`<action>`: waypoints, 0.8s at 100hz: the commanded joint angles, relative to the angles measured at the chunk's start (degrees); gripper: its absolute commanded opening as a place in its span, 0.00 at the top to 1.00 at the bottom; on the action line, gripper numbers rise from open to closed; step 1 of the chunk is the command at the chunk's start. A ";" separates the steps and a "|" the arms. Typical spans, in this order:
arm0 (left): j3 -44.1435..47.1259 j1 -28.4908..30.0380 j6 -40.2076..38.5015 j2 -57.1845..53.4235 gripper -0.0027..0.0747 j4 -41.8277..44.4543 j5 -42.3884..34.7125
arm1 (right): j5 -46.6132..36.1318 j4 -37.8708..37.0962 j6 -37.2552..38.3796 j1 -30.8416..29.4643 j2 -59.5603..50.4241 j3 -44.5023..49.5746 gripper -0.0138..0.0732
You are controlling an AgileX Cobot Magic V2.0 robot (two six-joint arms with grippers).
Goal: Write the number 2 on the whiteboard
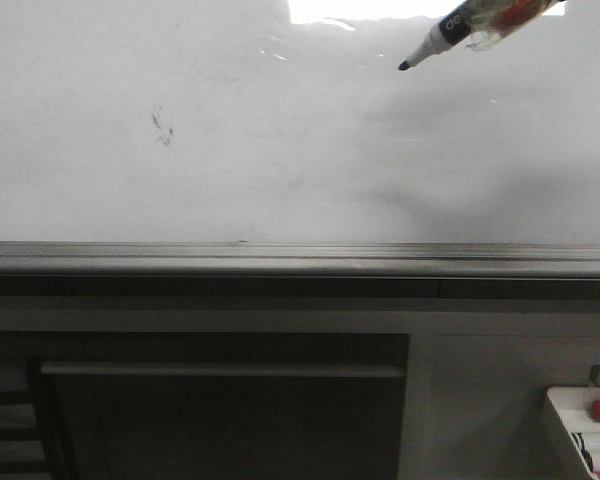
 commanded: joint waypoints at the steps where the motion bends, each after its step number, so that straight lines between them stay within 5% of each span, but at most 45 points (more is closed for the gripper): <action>1: -1.43 0.09 -0.43 -0.25 0.48 0.13 -4.15 | -2.08 3.53 -2.79 0.15 0.17 -2.07 0.76; 80: -1.43 0.09 -0.43 -0.14 0.48 0.13 -5.65 | -4.99 4.88 -5.74 4.29 11.74 -10.17 0.76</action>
